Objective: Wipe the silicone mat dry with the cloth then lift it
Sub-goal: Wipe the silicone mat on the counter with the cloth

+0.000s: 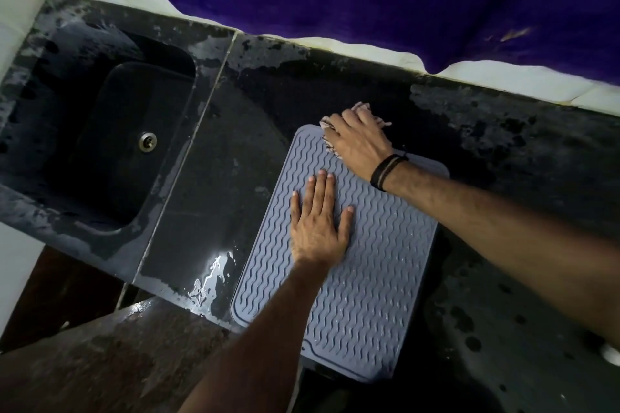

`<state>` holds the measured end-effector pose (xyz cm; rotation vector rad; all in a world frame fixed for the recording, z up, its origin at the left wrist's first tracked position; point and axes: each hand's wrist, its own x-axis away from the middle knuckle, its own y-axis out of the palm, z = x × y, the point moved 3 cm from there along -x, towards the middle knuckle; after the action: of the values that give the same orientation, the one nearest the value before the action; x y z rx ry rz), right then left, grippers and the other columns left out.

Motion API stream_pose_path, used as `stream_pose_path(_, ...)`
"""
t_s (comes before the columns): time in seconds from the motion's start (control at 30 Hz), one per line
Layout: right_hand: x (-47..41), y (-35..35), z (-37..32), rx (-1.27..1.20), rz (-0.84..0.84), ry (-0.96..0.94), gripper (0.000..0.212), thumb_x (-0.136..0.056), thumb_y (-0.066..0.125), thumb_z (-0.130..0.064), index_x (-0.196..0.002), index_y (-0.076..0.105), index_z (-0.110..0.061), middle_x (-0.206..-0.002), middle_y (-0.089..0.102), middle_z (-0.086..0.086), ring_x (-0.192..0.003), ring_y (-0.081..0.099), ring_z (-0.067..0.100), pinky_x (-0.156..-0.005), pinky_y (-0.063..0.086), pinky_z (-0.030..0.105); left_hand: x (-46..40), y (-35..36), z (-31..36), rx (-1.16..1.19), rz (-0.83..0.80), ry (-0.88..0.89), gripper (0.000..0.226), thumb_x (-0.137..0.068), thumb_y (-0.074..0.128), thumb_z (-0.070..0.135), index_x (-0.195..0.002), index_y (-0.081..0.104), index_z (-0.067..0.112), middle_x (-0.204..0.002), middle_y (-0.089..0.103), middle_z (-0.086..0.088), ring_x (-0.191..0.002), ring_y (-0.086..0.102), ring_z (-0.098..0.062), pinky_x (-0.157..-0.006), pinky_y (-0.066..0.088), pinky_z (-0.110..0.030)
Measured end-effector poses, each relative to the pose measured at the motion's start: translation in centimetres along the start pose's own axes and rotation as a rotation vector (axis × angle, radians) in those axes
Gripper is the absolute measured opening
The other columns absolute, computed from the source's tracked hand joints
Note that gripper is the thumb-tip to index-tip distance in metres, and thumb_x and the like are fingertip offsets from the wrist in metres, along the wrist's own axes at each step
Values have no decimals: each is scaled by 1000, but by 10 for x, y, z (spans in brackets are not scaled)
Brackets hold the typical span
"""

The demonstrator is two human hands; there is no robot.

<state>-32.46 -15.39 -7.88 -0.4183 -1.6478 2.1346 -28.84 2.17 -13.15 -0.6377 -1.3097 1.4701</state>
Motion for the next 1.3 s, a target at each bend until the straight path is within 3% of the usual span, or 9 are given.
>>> stream_pose_path(0.2, -37, -9, -24, -38, -6, -25, 37, -91, 34, -16, -116, 62, -18, -108, 55, 2, -97, 52, 24, -83, 42, 41, 0, 0, 1, 3, 4, -10, 71, -105, 13, 60, -162, -9, 24, -169, -12, 7, -154, -17, -9, -126, -2, -46)
stream_pose_path(0.33, -30, -11, -14, -34, -9, -48, 39, -91, 35, -15, -120, 61, -19, -114, 55, 3, -102, 53, 25, -87, 45, 42, 0, -1, 1, -6, 11, -22, 71, -104, 14, 61, -162, -7, 26, -169, -10, 8, -154, -16, -8, -126, -4, -45)
stream_pose_path(0.6, 39, -5, 18, 55, -43, -50, 37, -93, 47, -17, -130, 55, -17, -122, 53, 5, -105, 51, 28, -95, 43, 46, 2, -4, 4, -13, 25, -23, 71, -104, 14, 61, -162, -3, 26, -170, -7, 8, -154, -15, -8, -126, -4, -46)
stream_pose_path(0.73, 71, -6, 28, 74, -101, -6, 45, -93, 43, -15, -137, 50, -16, -126, 52, 5, -107, 51, 28, -96, 42, 47, 4, -6, 4, -18, 20, -28, 71, -103, 12, 62, -162, -4, 26, -170, -8, 8, -155, -13, -10, -126, -5, -46)
stream_pose_path(0.97, 128, -3, 51, 70, -189, 101, 39, -94, 45, -11, -131, 55, -13, -123, 54, 9, -107, 50, 32, -99, 40, 49, 5, -8, 5, -32, 19, -32, 71, -103, 13, 62, -162, -6, 27, -169, -11, 9, -155, -14, -10, -126, -4, -46)
stream_pose_path(1.3, 173, -15, 77, -25, -221, 284, 46, -80, 54, -15, -125, 60, -17, -108, 54, 7, -99, 46, 30, -79, 35, 43, 5, -6, 3, -40, 37, -21, 71, -103, 11, 62, -162, -5, 26, -169, -11, 7, -155, -13, -10, -126, -3, -47)
